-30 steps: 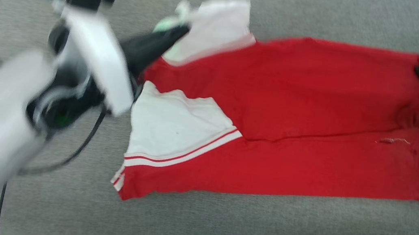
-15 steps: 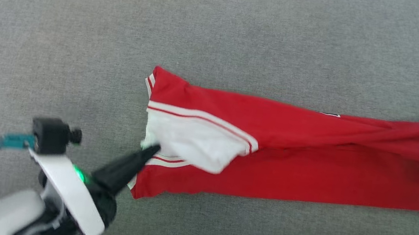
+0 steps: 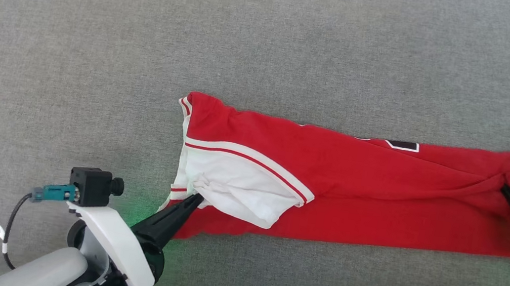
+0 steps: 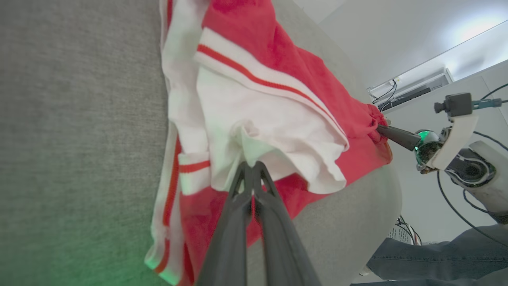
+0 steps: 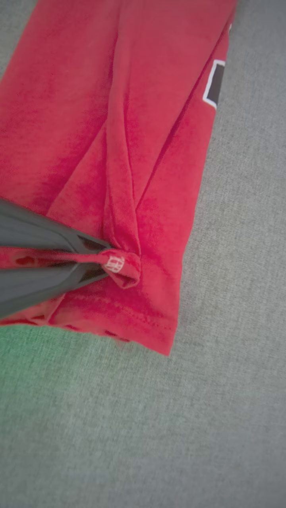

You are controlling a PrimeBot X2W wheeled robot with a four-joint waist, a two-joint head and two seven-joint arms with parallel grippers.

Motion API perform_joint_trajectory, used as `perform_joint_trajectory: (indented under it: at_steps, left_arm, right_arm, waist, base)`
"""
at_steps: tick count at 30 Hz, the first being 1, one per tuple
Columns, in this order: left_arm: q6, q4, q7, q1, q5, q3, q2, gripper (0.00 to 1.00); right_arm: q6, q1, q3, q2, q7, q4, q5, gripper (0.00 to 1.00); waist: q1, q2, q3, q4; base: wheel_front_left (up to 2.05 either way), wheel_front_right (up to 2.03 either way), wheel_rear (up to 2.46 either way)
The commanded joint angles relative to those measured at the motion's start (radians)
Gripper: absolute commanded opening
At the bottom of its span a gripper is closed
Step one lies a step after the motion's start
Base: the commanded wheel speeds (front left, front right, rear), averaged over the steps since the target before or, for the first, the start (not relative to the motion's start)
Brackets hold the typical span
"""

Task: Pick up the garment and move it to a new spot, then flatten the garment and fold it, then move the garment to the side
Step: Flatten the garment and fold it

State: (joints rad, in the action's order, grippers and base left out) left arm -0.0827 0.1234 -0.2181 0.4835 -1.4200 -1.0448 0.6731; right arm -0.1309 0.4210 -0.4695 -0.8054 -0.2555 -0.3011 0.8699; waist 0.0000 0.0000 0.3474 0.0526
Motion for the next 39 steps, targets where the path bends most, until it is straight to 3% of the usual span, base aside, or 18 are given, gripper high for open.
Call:
perform_joint_trajectory:
  at_steps: [1, 2, 3, 4, 5, 6, 8, 13, 19, 24, 31, 32, 33, 34, 36, 37, 39]
  left_arm:
    - [-0.012, 0.022, -0.008, -0.006, 0.0, 0.004, -0.016, 0.0]
    - [-0.014, 0.036, -0.013, -0.006, 0.005, 0.006, -0.019, 0.0]
    - [-0.009, 0.05, -0.015, -0.005, 0.021, 0.007, -0.02, 0.22]
    - [0.002, 0.063, -0.023, -0.003, 0.041, 0.009, -0.02, 0.45]
    - [0.011, 0.075, -0.028, -0.005, 0.048, 0.015, -0.023, 0.75]
    - [0.016, 0.081, -0.032, -0.011, 0.058, 0.019, -0.03, 0.95]
    - [0.021, 0.082, -0.036, -0.019, 0.069, 0.026, -0.034, 1.0]
    - [0.048, 0.067, -0.048, -0.06, 0.117, 0.078, -0.047, 1.0]
    - [0.081, 0.079, -0.048, -0.135, 0.24, 0.21, -0.114, 1.0]
    - [0.087, 0.152, -0.048, -0.196, 0.41, 0.357, -0.214, 1.0]
    - [0.051, 0.179, -0.048, -0.292, 0.694, 0.634, -0.36, 1.0]
    - [0.047, 0.164, -0.048, -0.301, 0.753, 0.67, -0.375, 1.0]
    - [0.041, 0.149, -0.048, -0.315, 0.809, 0.705, -0.392, 1.0]
    - [0.036, 0.135, -0.048, -0.333, 0.862, 0.738, -0.411, 1.0]
    - [0.028, 0.096, -0.048, -0.359, 0.966, 0.808, -0.443, 1.0]
    - [0.019, 0.079, -0.048, -0.373, 1.008, 0.837, -0.462, 1.0]
    - [0.009, 0.039, -0.048, -0.394, 1.096, 0.89, -0.492, 1.0]
  right_arm:
    - [0.0, -0.002, 0.008, 0.011, -0.007, 0.002, -0.014, 0.43]
    - [0.0, -0.006, 0.014, 0.013, -0.009, 0.006, -0.019, 0.71]
    - [0.0, -0.012, 0.023, 0.015, -0.008, 0.012, -0.019, 1.0]
    - [0.0, -0.021, 0.033, 0.018, -0.012, 0.018, -0.012, 1.0]
    - [0.0, -0.029, 0.045, 0.017, -0.016, 0.024, -0.006, 1.0]
    - [0.0, -0.039, 0.058, 0.015, -0.018, 0.03, 0.003, 1.0]
    - [0.0, -0.049, 0.072, 0.011, -0.026, 0.038, 0.007, 1.0]
    - [0.0, -0.111, 0.15, 0.001, -0.069, 0.039, 0.026, 1.0]
    - [0.0, -0.146, 0.221, 0.042, -0.121, -0.054, 0.073, 1.0]
    - [0.0, -0.149, 0.23, 0.071, -0.179, -0.124, 0.115, 1.0]
    - [0.0, -0.14, 0.222, 0.085, -0.231, -0.18, 0.126, 1.0]
    - [0.0, -0.14, 0.217, 0.088, -0.241, -0.183, 0.128, 0.91]
    - [0.0, -0.141, 0.212, 0.091, -0.251, -0.184, 0.132, 0.55]
    - [0.0, -0.14, 0.207, 0.095, -0.261, -0.183, 0.136, 0.43]
    - [0.0, -0.139, 0.201, 0.095, -0.275, -0.181, 0.137, 0.05]
    - [0.0, -0.139, 0.199, 0.094, -0.28, -0.179, 0.14, 0.0]
    - [0.0, -0.139, 0.201, 0.087, -0.288, -0.177, 0.142, 0.0]
  waist:
    - [0.0, 0.0, -0.003, -0.003]
    - [0.0, 0.0, -0.005, -0.004]
    - [0.0, 0.0, -0.009, -0.004]
    - [0.0, 0.0, -0.014, -0.003]
    - [0.0, 0.0, -0.019, -0.002]
    - [0.0, 0.0, -0.025, 0.0]
    - [0.0, 0.0, -0.03, 0.001]
    - [0.0, 0.0, -0.054, 0.011]
    - [0.0, 0.0, -0.061, 0.051]
    - [0.0, 0.0, -0.065, 0.084]
    - [0.0, 0.0, -0.089, 0.115]
    - [0.0, 0.0, -0.092, 0.119]
    - [0.0, 0.0, -0.095, 0.121]
    - [0.0, 0.0, -0.097, 0.123]
    - [0.0, 0.0, -0.1, 0.126]
    - [0.0, 0.0, -0.102, 0.127]
    - [0.0, 0.0, -0.102, 0.128]
  base:
    - [0.0, 0.0, 0.0]
    - [0.0, 0.0, 0.0]
    - [0.0, 0.0, 0.0]
    - [0.0, 0.0, 0.0]
    - [0.0, 0.0, 0.0]
    - [0.0, 0.0, 0.0]
    - [0.0, 0.0, 0.0]
    - [0.0, 0.0, 0.0]
    - [0.0, 0.0, 0.0]
    - [0.0, 0.0, 0.0]
    - [0.0, 0.0, 0.0]
    - [0.0, 0.0, 0.0]
    - [0.0, 0.0, 0.0]
    - [0.0, 0.0, 0.0]
    - [0.0, 0.0, 0.0]
    - [0.0, 0.0, 0.0]
    - [0.0, 0.0, 0.0]
